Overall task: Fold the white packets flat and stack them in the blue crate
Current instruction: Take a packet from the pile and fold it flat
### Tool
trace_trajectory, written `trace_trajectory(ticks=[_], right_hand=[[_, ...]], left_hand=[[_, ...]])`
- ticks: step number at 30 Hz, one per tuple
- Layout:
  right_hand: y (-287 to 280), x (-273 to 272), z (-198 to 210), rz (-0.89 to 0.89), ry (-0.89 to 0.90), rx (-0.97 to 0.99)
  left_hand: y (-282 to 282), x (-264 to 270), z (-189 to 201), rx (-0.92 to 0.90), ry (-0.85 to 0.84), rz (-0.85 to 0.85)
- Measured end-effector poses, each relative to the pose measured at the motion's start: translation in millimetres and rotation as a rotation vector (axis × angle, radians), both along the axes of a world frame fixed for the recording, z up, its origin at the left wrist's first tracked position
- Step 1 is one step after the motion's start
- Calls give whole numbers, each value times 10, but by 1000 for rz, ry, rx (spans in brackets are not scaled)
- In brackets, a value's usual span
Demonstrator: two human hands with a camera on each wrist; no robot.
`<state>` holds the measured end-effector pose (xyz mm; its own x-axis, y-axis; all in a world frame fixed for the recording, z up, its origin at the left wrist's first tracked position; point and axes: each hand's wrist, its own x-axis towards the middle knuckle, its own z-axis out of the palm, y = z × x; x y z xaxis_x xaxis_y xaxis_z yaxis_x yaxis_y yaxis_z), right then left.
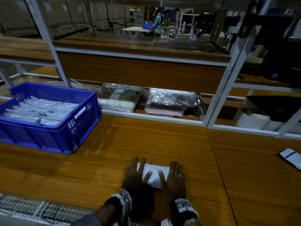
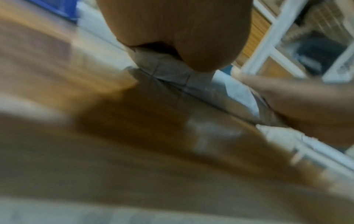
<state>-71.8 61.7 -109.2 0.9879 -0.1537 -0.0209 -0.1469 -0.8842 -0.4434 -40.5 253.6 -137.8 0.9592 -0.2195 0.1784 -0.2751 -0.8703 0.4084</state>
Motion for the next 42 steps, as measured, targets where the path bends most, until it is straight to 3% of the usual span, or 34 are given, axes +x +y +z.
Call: trace_trajectory(ticks=[4, 7, 12, 14, 16, 19, 22, 26, 29, 34, 40, 42], right_hand=[[31, 44, -81, -18, 12, 12], [20, 109, -57, -9, 96, -28], [75, 123, 112, 191, -33, -172], [166, 99, 155, 318, -89, -201], [282, 114, 168, 421, 17, -225], [333, 160, 36, 424, 147, -266], [328, 157, -62, 456, 88, -268], [319, 201, -125, 416, 104, -229], [252, 229, 86, 410, 106, -254], [5, 145, 199, 175, 123, -186], [13, 181, 36, 136, 117, -126], [30, 240, 16, 153, 132, -138]], left_hand=[[-10, 109, -211, -129, 190, 153], [5, 92, -231, 54, 39, -29], [-115, -77, 112, 125, -161, -15], [-137, -118, 107, 107, -166, -116], [-149, -126, 94, 37, -134, -142], [-145, -67, 65, -21, -97, -114], [-194, -22, -50, 18, -137, -123], [-217, -7, -80, 42, -96, -134], [-129, 18, 2, 56, -50, -103], [7, -51, 84, 68, -6, 31], [-68, -5, 18, -74, 78, 51], [-87, 23, 21, -46, 41, 56]])
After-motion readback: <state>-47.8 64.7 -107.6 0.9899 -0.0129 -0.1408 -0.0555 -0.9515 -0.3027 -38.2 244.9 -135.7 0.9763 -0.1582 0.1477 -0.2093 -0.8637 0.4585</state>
